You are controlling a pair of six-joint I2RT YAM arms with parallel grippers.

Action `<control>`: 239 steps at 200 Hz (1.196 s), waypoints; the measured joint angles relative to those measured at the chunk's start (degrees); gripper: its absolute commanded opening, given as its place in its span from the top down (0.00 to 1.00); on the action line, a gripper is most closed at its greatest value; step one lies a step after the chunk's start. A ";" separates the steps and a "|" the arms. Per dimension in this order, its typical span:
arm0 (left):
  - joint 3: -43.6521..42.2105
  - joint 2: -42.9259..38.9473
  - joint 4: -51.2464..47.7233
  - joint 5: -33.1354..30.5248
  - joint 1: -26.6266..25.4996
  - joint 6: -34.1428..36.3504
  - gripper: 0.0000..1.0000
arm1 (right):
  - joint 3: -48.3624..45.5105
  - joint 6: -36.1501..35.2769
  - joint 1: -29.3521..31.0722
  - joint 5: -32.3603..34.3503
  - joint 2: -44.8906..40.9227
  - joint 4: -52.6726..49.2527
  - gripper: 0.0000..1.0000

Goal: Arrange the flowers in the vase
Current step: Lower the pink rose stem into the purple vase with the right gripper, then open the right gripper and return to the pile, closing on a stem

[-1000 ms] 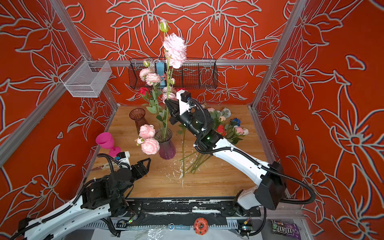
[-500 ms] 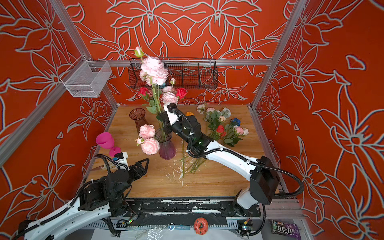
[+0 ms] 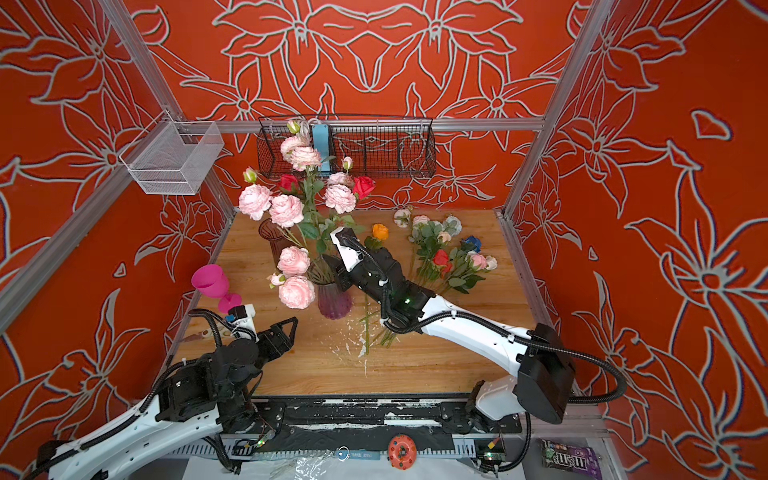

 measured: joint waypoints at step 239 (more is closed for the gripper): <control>-6.58 25.62 21.59 11.63 0.04 -0.07 0.10 | -16.55 31.06 -38.14 -6.08 2.91 -22.14 0.81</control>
